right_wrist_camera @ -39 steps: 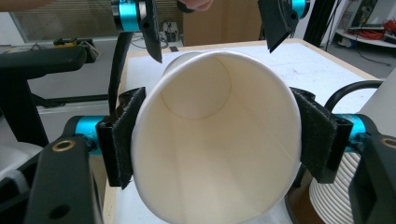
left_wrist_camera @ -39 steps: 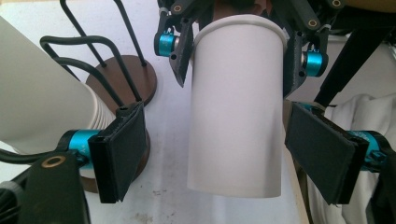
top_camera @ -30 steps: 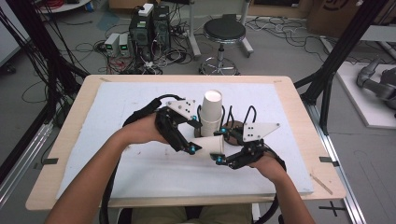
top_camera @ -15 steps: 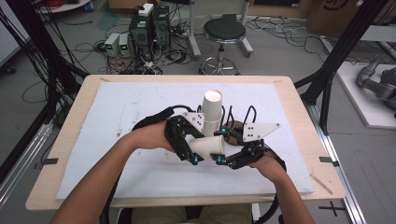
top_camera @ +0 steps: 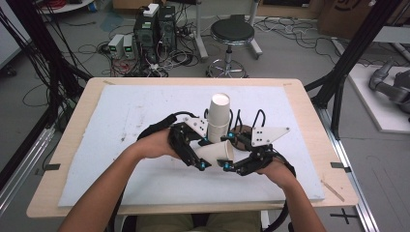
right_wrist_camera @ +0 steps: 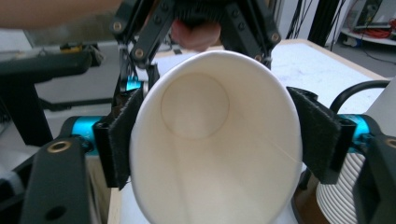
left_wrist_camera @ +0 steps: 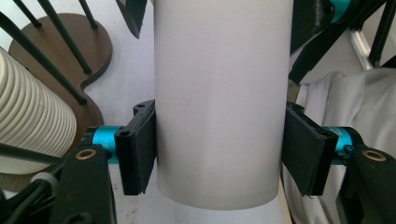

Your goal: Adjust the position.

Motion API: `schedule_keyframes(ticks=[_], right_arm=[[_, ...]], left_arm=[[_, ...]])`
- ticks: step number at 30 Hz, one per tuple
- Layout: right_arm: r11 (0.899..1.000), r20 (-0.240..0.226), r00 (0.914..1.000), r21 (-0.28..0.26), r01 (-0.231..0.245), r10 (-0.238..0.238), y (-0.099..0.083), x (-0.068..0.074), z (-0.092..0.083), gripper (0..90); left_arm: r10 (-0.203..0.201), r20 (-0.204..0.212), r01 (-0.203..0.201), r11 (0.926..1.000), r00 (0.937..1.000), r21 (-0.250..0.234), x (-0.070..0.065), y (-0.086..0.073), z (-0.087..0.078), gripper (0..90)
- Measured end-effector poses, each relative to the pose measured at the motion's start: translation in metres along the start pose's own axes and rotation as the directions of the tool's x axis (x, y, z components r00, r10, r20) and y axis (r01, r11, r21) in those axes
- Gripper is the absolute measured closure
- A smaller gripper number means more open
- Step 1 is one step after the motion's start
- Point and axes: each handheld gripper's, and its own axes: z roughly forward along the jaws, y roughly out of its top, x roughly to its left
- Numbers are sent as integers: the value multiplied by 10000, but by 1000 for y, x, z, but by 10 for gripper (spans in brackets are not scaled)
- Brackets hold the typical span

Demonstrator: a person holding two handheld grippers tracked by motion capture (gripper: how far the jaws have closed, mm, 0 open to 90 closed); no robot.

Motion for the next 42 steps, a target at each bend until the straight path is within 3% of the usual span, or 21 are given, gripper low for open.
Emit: schedule_keyframes(ticks=[1,10,12,13,14,15,16,17,18,19,20,23,25,27,33,35,36,37,38,41,42], right_arm=[[9996,142,9998,-260,-133,137,1,0,-1,207],[9886,427,9966,-1366,-641,705,2,-4,-13,198],[9852,420,9961,-1566,-696,770,3,-5,-15,196],[9832,513,9953,-1677,-720,817,3,-5,-16,196],[9832,513,9953,-1677,-720,817,3,-5,-16,196],[9820,531,9945,-1714,-799,902,2,-6,-17,196],[9820,531,9945,-1714,-799,902,2,-6,-17,196],[9812,553,9943,-1755,-797,906,1,-7,-18,196],[9812,553,9943,-1755,-797,906,1,-7,-18,196],[9806,512,9939,-1756,-868,972,1,-7,-18,197],[9806,512,9939,-1756,-868,972,1,-7,-18,197],[9799,434,9941,-1778,-907,999,1,-7,-17,197],[9803,439,9945,-1779,-856,949,1,-7,-17,197],[9818,370,9951,-1699,-846,921,1,-7,-17,226],[9875,245,9971,-1422,-684,726,2,-6,-16,260],[9915,239,9980,-1175,-559,591,2,-6,-14,261],[9915,239,9980,-1175,-559,591,2,-6,-14,261],[9938,265,9982,-987,-503,531,1,-5,-12,259],[9938,265,9982,-987,-503,531,1,-5,-12,259],[9973,296,9988,-634,-374,393,1,-4,-8,259],[9973,296,9988,-634,-374,393,1,-4,-8,259]], left_arm=[[-95,27,96,9989,10000,-458,0,-3,-1,338],[-154,-139,127,9842,9998,-1767,3,-8,-9,339],[-262,-63,240,9728,9996,-2302,4,-9,-10,340],[-418,8,404,9594,9991,-2791,5,-13,-9,341],[-418,8,404,9594,9991,-2791,5,-13,-9,341],[-514,50,504,9479,9987,-3147,6,-18,-7,340],[-514,50,504,9479,9987,-3147,6,-18,-7,341],[-556,91,554,9369,9984,-3451,6,-22,-4,340],[-556,91,554,9369,9984,-3451,6,-22,-4,340],[-687,63,662,9272,9976,-3686,5,-25,-3,340],[-687,63,662,9272,9976,-3686,5,-25,-3,340],[-736,146,731,9096,9972,-4091,5,-29,-2,340],[-693,214,719,9040,9974,-4215,5,-32,-1,340],[-764,224,788,9041,9968,-4200,4,-33,1,340],[-709,186,725,9193,9973,-3869,2,-36,4,347],[-735,3,692,9374,9973,-3414,0,-35,4,338],[-735,3,692,9374,9973,-3414,0,-35,4,331],[-765,-480,605,9597,9959,-2743,-2,-32,5,295],[-765,-480,605,9597,9959,-2743,-2,-32,5,247],[-460,-983,282,9842,9941,-1750,-6,-23,6,218],[-460,-983,282,9842,9941,-1750,-6,-23,6,218]])
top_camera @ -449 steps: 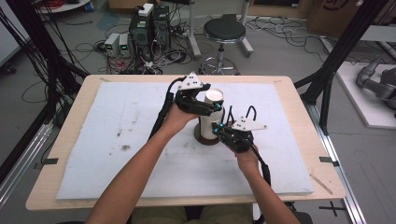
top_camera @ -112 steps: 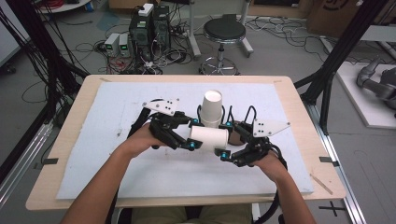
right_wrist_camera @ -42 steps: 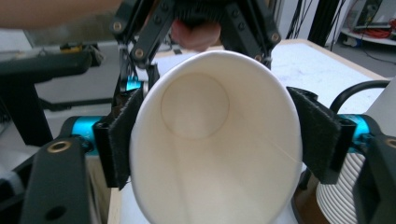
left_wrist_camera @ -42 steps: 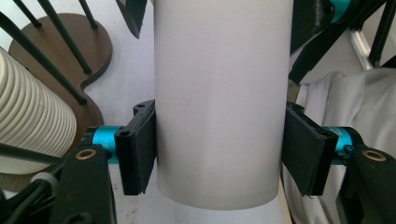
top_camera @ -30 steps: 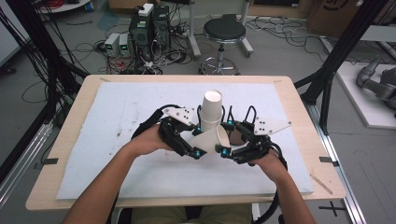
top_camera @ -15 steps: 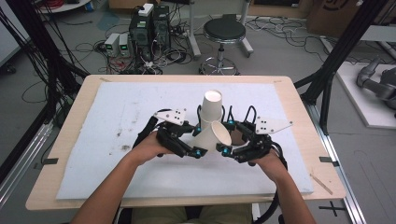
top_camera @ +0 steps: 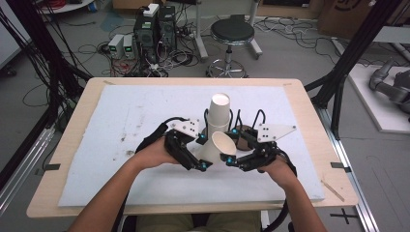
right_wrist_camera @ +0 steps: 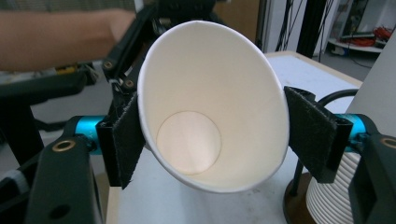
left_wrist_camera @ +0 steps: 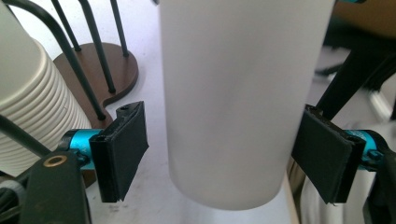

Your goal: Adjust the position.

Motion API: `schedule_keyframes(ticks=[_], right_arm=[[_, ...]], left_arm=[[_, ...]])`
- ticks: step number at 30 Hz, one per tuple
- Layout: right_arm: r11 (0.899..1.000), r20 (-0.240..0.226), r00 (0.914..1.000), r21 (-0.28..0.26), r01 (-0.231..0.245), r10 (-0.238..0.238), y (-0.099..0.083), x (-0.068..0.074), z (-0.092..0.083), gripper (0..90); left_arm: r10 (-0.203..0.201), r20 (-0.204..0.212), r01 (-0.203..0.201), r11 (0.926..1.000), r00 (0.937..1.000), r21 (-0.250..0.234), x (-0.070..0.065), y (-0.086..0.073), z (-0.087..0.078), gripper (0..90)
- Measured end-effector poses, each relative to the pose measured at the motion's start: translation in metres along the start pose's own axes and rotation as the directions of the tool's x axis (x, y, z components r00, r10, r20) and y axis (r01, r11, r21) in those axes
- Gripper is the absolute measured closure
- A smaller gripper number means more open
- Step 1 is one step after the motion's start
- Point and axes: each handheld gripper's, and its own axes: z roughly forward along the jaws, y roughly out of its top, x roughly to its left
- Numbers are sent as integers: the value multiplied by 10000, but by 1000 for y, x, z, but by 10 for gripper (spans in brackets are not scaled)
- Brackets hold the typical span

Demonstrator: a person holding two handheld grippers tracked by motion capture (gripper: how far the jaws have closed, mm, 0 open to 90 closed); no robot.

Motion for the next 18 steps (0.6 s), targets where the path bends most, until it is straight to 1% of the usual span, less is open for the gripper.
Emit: schedule_keyframes(ticks=[2,4,5,7,10,14,16,17,18], right_arm=[[9999,-49,10000,161,20,-19,0,1,2,259],[9997,-56,9999,215,102,-101,0,1,4,258],[9996,-75,9999,278,78,-76,-1,2,4,257],[9996,-78,9999,283,77,-75,-1,2,4,257],[9995,-111,9999,308,61,-58,-1,2,4,257],[9995,-86,9999,285,99,-97,-1,1,3,257],[9996,-105,9999,260,54,-51,-1,2,3,254],[9997,-102,9999,232,19,-17,-1,2,3,241],[9997,-102,9999,232,19,-17,-1,2,3,241]], left_arm=[[171,-18,-171,9998,9999,44,-2,5,0,221],[301,85,-301,9995,9995,69,-2,8,1,238],[438,143,-440,9989,9989,158,-3,9,2,268],[448,183,-452,9988,9988,189,-2,9,2,274],[450,237,-456,9987,9987,238,-2,9,3,323],[312,315,-317,9994,9990,164,-1,8,3,329],[335,318,-338,9994,9989,87,-1,8,3,331],[223,345,-219,9997,9992,-115,-1,6,3,331],[223,345,-219,9997,9992,-115,-1,6,3,331]])
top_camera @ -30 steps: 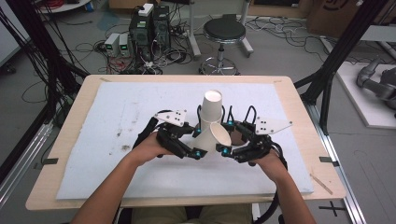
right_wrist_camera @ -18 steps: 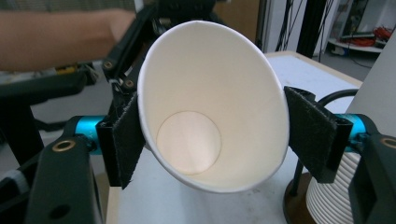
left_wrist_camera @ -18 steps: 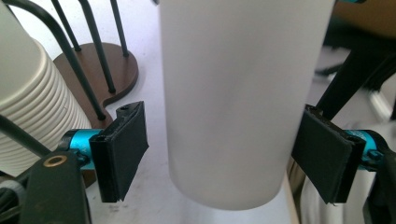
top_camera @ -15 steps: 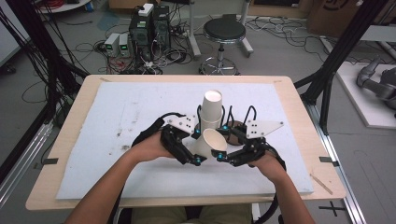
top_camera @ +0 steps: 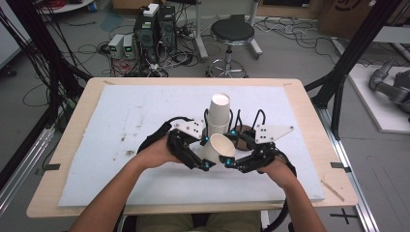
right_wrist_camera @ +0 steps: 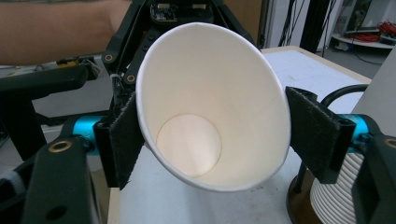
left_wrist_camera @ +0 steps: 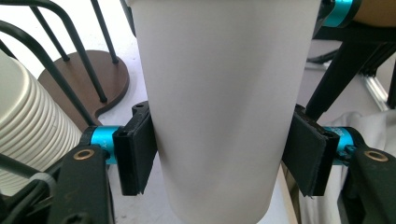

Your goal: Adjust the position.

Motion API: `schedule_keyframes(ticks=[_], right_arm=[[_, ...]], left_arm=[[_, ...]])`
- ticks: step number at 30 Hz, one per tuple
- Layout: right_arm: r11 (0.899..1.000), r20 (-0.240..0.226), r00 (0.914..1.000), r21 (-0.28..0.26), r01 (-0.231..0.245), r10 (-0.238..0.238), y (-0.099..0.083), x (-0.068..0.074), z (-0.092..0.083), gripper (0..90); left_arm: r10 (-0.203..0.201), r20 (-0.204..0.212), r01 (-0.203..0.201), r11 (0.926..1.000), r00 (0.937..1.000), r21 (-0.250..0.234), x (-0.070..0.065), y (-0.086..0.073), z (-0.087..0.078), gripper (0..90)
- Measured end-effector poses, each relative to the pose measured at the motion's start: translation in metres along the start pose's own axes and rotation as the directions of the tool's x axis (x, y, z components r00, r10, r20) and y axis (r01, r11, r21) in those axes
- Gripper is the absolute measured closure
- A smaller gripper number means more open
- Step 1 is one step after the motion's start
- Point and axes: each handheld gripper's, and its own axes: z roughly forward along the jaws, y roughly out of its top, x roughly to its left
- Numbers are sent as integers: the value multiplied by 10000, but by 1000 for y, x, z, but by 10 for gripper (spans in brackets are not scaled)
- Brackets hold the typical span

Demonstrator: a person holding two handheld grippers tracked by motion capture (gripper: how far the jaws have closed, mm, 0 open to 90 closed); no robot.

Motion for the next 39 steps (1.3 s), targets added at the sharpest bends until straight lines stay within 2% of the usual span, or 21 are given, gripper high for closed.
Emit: schedule_keyframes(ticks=[10,13,15,16,17,18,20,22,23,24,27,28,29,30,31,32,33,34,35,36,39], right_arm=[[9985,629,9978,-521,-166,199,2,-3,-9,200],[9991,970,9953,-426,54,-12,3,-4,-14,201],[9993,1125,9936,-361,101,-60,3,-4,-15,201],[9993,1125,9936,-361,101,-60,3,-4,-15,201],[9995,1288,9916,-281,112,-75,3,-5,-17,201],[9995,1288,9916,-281,112,-75,3,-5,-17,201],[9997,1430,9896,-187,156,-128,3,-7,-19,201],[9999,1650,9862,-32,138,-131,2,-8,-21,201],[9999,1807,9834,24,161,-163,1,-10,-24,201],[9999,1807,9834,24,161,-163,1,-10,-24,201],[9999,2090,9778,78,119,-133,1,-14,-29,201],[9999,2090,9778,78,119,-133,1,-14,-29,201],[9999,2179,9759,89,102,-119,1,-15,-31,201],[9999,2179,9759,89,102,-119,1,-15,-31,201],[9999,2262,9740,125,99,-124,0,-16,-32,201],[9999,2262,9740,125,99,-124,0,-16,-32,201],[9999,2337,9723,127,46,-74,0,-17,-34,201],[9999,2337,9723,127,46,-74,0,-17,-34,201],[9999,2416,9703,97,79,-100,1,-17,-36,201],[9999,2416,9703,97,79,-100,1,-17,-36,201],[9999,2482,9686,114,85,-111,1,-16,-38,201]], left_arm=[[-673,-554,598,9901,9962,-1266,2,-16,-12,332],[-975,-1003,784,9806,9902,-1794,3,-22,-20,332],[-1245,-1458,897,9702,9814,-2250,3,-26,-28,331],[-1440,-1649,988,9618,9757,-2554,3,-29,-31,331],[-1719,-2160,1031,9494,9612,-2967,2,-34,-39,331],[-1719,-2160,1031,9494,9612,-2967,2,-34,-39,330],[-1952,-2639,995,9364,9446,-3365,1,-40,-46,330],[-2202,-3086,963,9238,9253,-3706,-1,-44,-53,330],[-2360,-3479,883,9161,9073,-3911,-2,-48,-60,330],[-2360,-3479,883,9161,9073,-3911,-2,-48,-60,330],[-2577,-3918,799,9060,8832,-4158,-4,-51,-68,329],[-2585,-4094,741,9071,8750,-4143,-5,-52,-71,329],[-2776,-4336,745,9003,8573,-4289,-5,-54,-76,329],[-2776,-4336,745,9003,8573,-4289,-5,-54,-76,329],[-2886,-4558,707,8966,8420,-4371,-5,-56,-80,329],[-2886,-4558,707,8966,8420,-4371,-5,-56,-80,329],[-3066,-4725,659,8858,8263,-4594,-5,-58,-85,329],[-3066,-4725,659,8858,8263,-4594,-5,-58,-85,329],[-3202,-4921,571,8771,8095,-4768,-5,-59,-91,330],[-3202,-4921,571,8771,8095,-4768,-5,-59,-91,330],[-3402,-5057,523,8647,7928,-4996,-7,-61,-98,330]])
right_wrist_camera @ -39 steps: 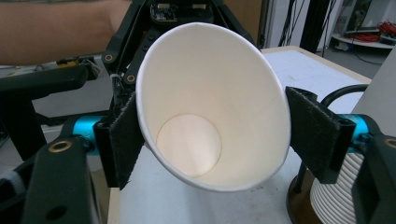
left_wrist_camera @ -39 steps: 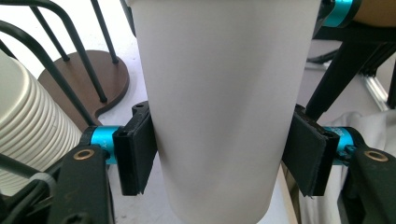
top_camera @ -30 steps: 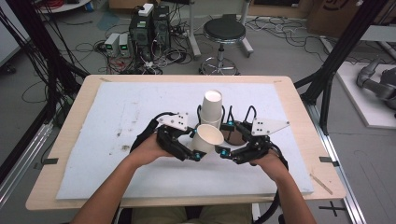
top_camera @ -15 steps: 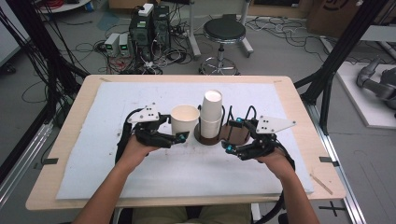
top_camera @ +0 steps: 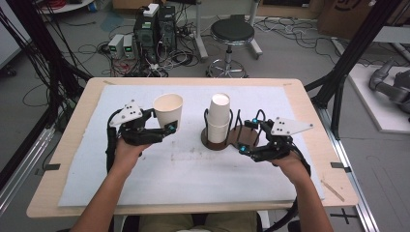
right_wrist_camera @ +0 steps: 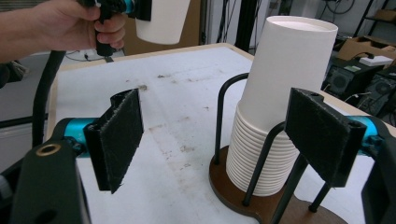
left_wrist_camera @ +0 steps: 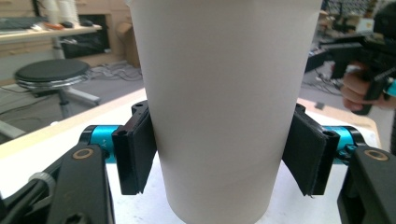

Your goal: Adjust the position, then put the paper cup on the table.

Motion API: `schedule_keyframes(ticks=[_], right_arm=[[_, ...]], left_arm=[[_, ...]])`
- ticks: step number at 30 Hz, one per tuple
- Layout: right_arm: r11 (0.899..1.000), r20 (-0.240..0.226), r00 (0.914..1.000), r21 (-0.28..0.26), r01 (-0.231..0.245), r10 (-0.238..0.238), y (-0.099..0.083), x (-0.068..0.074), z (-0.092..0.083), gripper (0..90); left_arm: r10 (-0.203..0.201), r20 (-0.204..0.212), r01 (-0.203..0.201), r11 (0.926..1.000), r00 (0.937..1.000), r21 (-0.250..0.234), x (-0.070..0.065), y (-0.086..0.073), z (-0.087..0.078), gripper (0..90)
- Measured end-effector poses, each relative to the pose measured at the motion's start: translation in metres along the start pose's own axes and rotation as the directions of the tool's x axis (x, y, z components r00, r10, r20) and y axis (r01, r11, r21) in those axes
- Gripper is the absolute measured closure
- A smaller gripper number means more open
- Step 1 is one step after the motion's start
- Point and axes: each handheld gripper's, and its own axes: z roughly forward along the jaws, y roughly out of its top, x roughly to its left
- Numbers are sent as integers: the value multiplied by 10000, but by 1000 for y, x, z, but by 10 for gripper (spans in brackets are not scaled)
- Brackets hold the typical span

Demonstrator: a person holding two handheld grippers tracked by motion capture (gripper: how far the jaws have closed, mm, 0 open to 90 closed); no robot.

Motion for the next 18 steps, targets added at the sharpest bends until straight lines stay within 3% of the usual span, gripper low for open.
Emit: schedule_keyframes(ticks=[12,18], right_arm=[[10000,138,9999,-9,84,-84,0,0,-6,201],[10000,163,9999,61,24,-25,-2,-1,-5,201]], left_arm=[[1,-620,-23,9993,9981,-368,8,3,-11,329],[102,-1051,-183,9969,9944,-760,25,5,-14,330]])
